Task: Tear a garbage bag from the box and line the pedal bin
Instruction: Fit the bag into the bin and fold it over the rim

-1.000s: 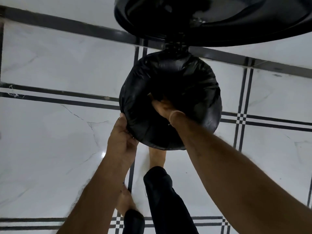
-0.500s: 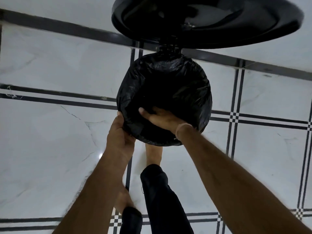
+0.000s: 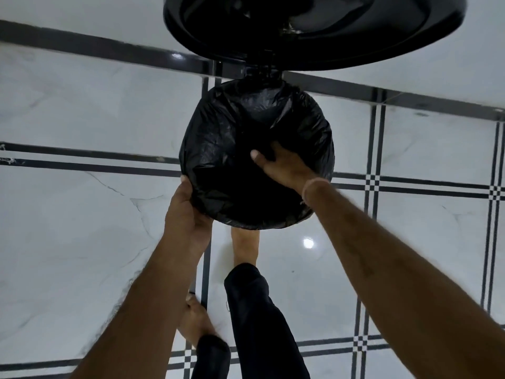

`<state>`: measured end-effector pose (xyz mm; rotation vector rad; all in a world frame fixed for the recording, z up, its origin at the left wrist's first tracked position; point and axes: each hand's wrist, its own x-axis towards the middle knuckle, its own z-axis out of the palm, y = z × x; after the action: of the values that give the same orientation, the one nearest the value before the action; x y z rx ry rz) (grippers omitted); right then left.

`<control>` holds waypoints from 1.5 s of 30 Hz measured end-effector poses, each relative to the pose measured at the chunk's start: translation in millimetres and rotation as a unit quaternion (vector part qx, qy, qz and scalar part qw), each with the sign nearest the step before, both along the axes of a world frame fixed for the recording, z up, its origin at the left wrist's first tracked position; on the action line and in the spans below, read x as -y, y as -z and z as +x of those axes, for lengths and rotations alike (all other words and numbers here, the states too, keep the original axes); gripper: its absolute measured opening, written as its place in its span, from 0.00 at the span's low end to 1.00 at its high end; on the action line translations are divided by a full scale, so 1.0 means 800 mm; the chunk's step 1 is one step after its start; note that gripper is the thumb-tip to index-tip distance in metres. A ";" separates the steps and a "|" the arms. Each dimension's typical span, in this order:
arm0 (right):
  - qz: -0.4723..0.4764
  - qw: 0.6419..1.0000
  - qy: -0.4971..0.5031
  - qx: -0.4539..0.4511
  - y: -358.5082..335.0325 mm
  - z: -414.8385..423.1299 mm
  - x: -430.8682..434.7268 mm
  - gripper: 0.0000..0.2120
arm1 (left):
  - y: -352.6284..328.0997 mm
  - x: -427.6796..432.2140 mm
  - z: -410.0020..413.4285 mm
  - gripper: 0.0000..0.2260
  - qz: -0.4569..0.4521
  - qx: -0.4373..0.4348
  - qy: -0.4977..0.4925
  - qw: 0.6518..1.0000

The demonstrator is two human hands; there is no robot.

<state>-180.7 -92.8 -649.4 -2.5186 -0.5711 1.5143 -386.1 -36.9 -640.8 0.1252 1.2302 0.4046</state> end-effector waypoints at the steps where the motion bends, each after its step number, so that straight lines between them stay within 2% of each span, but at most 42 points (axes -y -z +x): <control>1: -0.011 0.997 0.068 -0.025 0.004 0.015 -0.010 0.35 | 0.000 0.000 0.000 0.16 0.000 0.000 0.001 1.000; 3: -0.031 0.984 0.163 -0.064 0.017 0.035 -0.025 0.34 | 0.003 -0.002 -0.003 0.16 0.004 -0.002 0.005 1.000; 4: -0.038 0.982 0.171 -0.066 0.023 0.038 -0.031 0.33 | 0.004 -0.003 -0.004 0.16 0.006 -0.002 0.011 1.000; 6: -0.016 0.992 0.122 -0.011 0.019 0.026 -0.034 0.32 | 0.003 -0.003 -0.002 0.17 0.002 0.001 0.016 1.000; 8: 0.075 0.993 0.088 0.032 0.003 -0.006 -0.028 0.32 | 0.000 -0.002 -0.001 0.18 -0.003 0.004 0.007 1.000; 10: 0.143 0.988 0.065 0.001 -0.014 -0.043 -0.032 0.35 | -0.001 -0.002 -0.001 0.17 -0.002 0.001 -0.001 1.000; 11: 0.147 0.987 0.054 -0.021 -0.012 -0.053 -0.041 0.38 | -0.001 -0.002 0.000 0.17 -0.003 -0.001 -0.003 1.000; 13: 0.110 0.993 0.028 -0.044 0.006 -0.056 -0.071 0.45 | 0.002 -0.001 0.000 0.17 -0.005 -0.010 -0.004 1.000; 16: -0.013 0.999 -0.041 -0.010 0.043 -0.039 -0.112 0.51 | 0.002 -0.003 -0.002 0.17 0.005 -0.010 0.000 1.000; 18: -0.039 0.998 -0.048 -0.002 0.052 -0.026 -0.119 0.47 | 0.003 -0.001 -0.004 0.17 0.012 -0.009 0.012 1.000; 21: 0.022 0.999 0.002 0.022 0.025 -0.017 -0.094 0.37 | 0.008 -0.001 -0.005 0.18 0.009 -0.016 0.019 1.000; 24: 0.005 0.986 -0.107 0.127 -0.004 -0.016 -0.041 0.30 | 0.013 -0.001 -0.006 0.15 -0.003 -0.017 0.007 1.000; 28: -0.124 0.952 -0.250 0.124 -0.002 -0.013 0.008 0.27 | 0.011 -0.001 -0.004 0.14 -0.007 -0.010 0.000 1.000; 30: -0.146 0.936 -0.298 0.122 -0.006 -0.018 0.015 0.23 | 0.006 -0.003 -0.004 0.15 -0.004 -0.007 0.009 1.000; 35: -0.028 0.944 -0.299 0.134 -0.031 -0.060 0.033 0.28 | -0.006 -0.010 -0.002 0.17 -0.010 -0.013 0.028 0.999; 37: -0.044 0.938 -0.335 0.072 -0.034 -0.079 0.045 0.32 | -0.007 -0.009 -0.001 0.20 -0.011 -0.016 0.033 0.999; 39: -0.061 0.936 -0.346 0.030 -0.036 -0.084 0.053 0.41 | -0.009 -0.007 0.000 0.22 -0.006 -0.017 0.038 0.999; 40: -0.042 0.947 -0.317 0.035 -0.035 -0.083 0.055 0.38 | -0.011 -0.006 0.001 0.22 -0.002 -0.018 0.036 0.999; 42: 0.053 0.967 -0.232 0.095 -0.038 -0.080 0.060 0.26 | -0.016 -0.003 0.000 0.23 0.005 -0.021 0.022 1.000; 45: 0.164 0.963 -0.128 0.170 -0.046 -0.081 0.083 0.19 | -0.023 0.008 -0.007 0.21 -0.011 -0.033 0.006 0.999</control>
<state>-245.3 -159.2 -612.7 -2.5181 -1.1336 0.9443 -391.7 -43.6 -622.6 0.1290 1.2978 0.3788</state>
